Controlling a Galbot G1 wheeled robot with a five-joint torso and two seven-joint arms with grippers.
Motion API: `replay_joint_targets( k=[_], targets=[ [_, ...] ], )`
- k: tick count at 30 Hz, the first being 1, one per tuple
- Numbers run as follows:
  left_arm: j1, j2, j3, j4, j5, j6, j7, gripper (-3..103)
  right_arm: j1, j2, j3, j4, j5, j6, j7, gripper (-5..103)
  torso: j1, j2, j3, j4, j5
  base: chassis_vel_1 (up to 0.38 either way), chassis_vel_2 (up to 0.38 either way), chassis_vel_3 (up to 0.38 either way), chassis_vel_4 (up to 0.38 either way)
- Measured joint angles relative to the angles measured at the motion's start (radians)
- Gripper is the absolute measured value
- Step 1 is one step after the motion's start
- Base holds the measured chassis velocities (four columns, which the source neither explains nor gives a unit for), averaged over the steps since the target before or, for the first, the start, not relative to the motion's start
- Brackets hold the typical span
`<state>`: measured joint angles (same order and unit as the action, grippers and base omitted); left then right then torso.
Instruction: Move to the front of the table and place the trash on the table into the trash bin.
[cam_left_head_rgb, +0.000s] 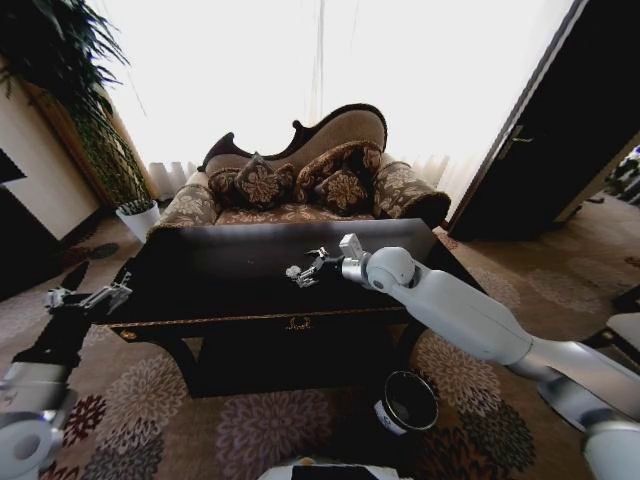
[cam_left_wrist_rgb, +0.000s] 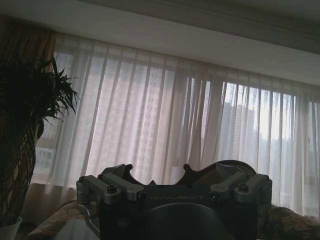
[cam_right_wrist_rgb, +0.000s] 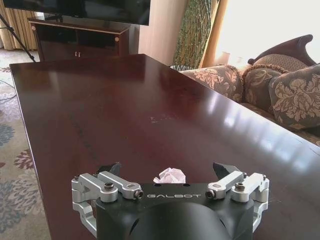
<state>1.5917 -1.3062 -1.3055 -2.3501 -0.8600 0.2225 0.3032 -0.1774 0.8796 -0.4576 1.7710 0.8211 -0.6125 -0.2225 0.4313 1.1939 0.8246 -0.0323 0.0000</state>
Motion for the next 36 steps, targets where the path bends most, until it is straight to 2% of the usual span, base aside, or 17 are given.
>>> replay_joint_targets(
  k=[14,16,17,18,20,21,24,25,28,29,31,33,36],
  targets=[
    [-0.002,0.001,0.003,0.01,0.01,-0.002,0.0,100,-0.001,0.055,-0.025,-0.099,-0.043,0.029,-0.046,100,0.0,0.0,0.0,0.0,0.0,0.0,0.0,0.0,0.0],
    [-0.003,-0.001,0.007,0.011,0.013,-0.002,0.0,100,-0.002,0.059,-0.026,-0.107,-0.047,0.033,-0.049,102,0.0,0.0,0.0,0.0,0.0,0.0,0.0,0.0,0.0],
    [-0.004,-0.002,0.009,0.012,0.016,-0.002,0.001,100,-0.002,0.06,-0.026,-0.11,-0.049,0.035,-0.05,98,0.0,0.0,0.0,0.0,0.0,0.0,0.0,0.0,0.0],
    [-0.005,-0.003,0.011,0.014,0.018,-0.003,0.001,100,-0.002,0.062,-0.027,-0.114,-0.052,0.037,-0.051,98,0.0,0.0,0.0,0.0,0.0,0.0,0.0,0.0,0.0],
    [-0.008,-0.005,0.016,0.018,0.023,-0.003,0.001,100,-0.002,0.068,-0.029,-0.126,-0.059,0.042,-0.053,88,0.0,0.0,0.0,0.0,0.0,0.0,0.0,0.0,0.0],
    [-0.008,-0.005,0.016,0.018,0.023,-0.003,0.001,100,-0.002,0.068,-0.029,-0.126,-0.059,0.042,-0.053,88,0.0,0.0,0.0,0.0,0.0,0.0,0.0,0.0,0.0],
    [-0.009,-0.005,0.018,0.02,0.025,-0.003,0.001,100,-0.002,0.074,-0.031,-0.136,-0.066,0.045,-0.058,72,0.0,0.0,0.0,0.0,0.0,0.0,0.0,0.0,0.0],
    [-0.009,-0.005,0.018,0.02,0.025,-0.003,0.001,100,-0.002,0.074,-0.031,-0.136,-0.066,0.045,-0.058,72,0.0,0.0,0.0,0.0,0.0,0.0,0.0,0.0,0.0],
    [-0.01,-0.005,0.019,0.022,0.027,-0.003,0.001,100,-0.001,0.075,-0.031,-0.139,-0.071,0.047,-0.068,56,0.0,0.0,0.0,0.0,0.0,0.0,0.0,0.0,0.0],
    [-0.01,-0.005,0.019,0.022,0.027,-0.003,0.001,100,-0.001,0.075,-0.031,-0.139,-0.071,0.047,-0.068,56,0.0,0.0,0.0,0.0,0.0,0.0,0.0,0.0,0.0],
    [-0.011,-0.005,0.02,0.023,0.028,-0.003,0.001,100,-0.001,0.074,-0.031,-0.139,-0.073,0.049,-0.073,44,0.0,0.0,0.0,0.0,0.0,0.0,0.0,0.0,0.0],
    [-0.011,-0.005,0.021,0.023,0.028,-0.003,0.001,100,-0.001,0.073,-0.031,-0.137,-0.073,0.05,-0.074,44,0.0,0.0,0.0,0.0,0.0,0.0,0.0,0.0,0.0],
    [-0.012,-0.006,0.023,0.023,0.03,-0.003,0.001,100,-0.002,0.067,-0.031,-0.131,-0.072,0.051,-0.077,28,0.0,0.0,0.0,0.0,0.0,0.0,0.0,0.0,0.0]
  ],
)
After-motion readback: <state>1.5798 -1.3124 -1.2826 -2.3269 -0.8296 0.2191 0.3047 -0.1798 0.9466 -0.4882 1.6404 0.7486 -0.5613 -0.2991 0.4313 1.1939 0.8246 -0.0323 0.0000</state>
